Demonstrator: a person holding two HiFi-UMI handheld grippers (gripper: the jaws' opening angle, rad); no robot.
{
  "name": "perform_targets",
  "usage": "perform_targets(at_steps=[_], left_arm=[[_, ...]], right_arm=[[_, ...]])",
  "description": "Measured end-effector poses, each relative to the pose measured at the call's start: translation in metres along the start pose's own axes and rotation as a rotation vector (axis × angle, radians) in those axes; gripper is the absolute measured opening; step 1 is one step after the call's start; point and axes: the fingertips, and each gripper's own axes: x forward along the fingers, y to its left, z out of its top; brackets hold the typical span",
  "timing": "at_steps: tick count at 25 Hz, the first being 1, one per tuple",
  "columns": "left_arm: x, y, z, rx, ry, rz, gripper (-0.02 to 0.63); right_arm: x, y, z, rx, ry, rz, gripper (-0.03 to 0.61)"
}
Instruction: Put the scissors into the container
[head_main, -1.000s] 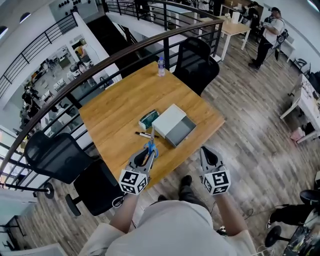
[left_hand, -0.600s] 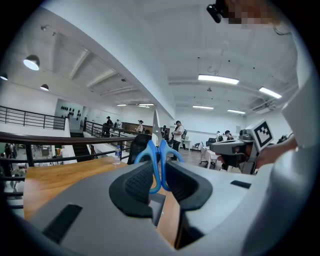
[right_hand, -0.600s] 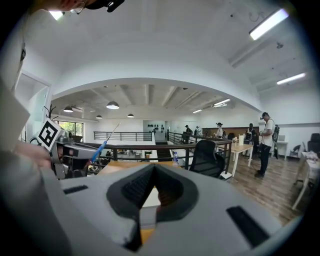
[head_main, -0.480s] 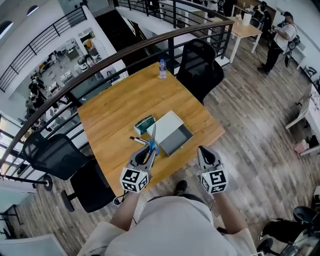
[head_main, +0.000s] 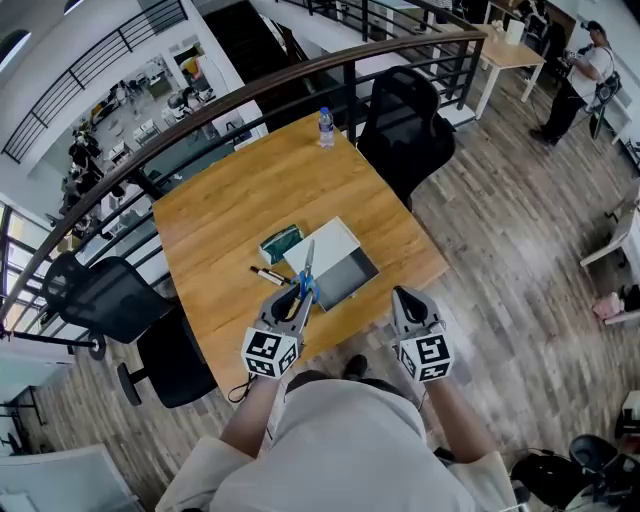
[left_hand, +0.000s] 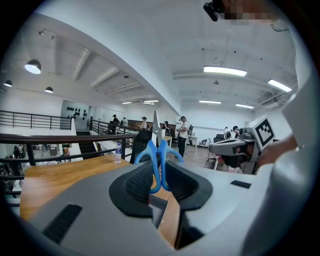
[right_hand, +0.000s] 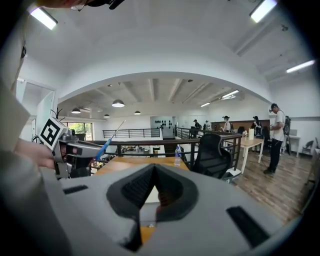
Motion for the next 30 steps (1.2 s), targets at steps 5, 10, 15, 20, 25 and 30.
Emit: perform_targets(at_steps=[5,10,15,20,25,30], left_arm=[[0.019,-0.008,-0.009,0.011,0.042,0.007,0.075],[0.036,-0.006,-0.024,0.03,0.099,-0.005,0.075],[0.06,0.002,-0.032,0.046,0.145,-0.047,0.075],[0.083,0.011,-0.046,0.084,0.202,-0.105,0.075],[0.108,0.019,-0.062,0.12,0.264,-0.176,0.075],[0.13,0.02,-0.086,0.153,0.323,-0.235,0.075]], right_arm=[[0.006,-0.018,-0.01,0.025,0.015,0.011,0.002],[0.016,-0.026,-0.026,0.06,0.044,0.011,0.002],[0.03,-0.032,-0.037,0.087,0.071,-0.004,0.002],[0.041,-0.037,-0.049,0.114,0.106,-0.051,0.002],[0.052,-0.044,-0.056,0.14,0.136,-0.099,0.002],[0.06,-0.048,-0.067,0.161,0.167,-0.133,0.002]])
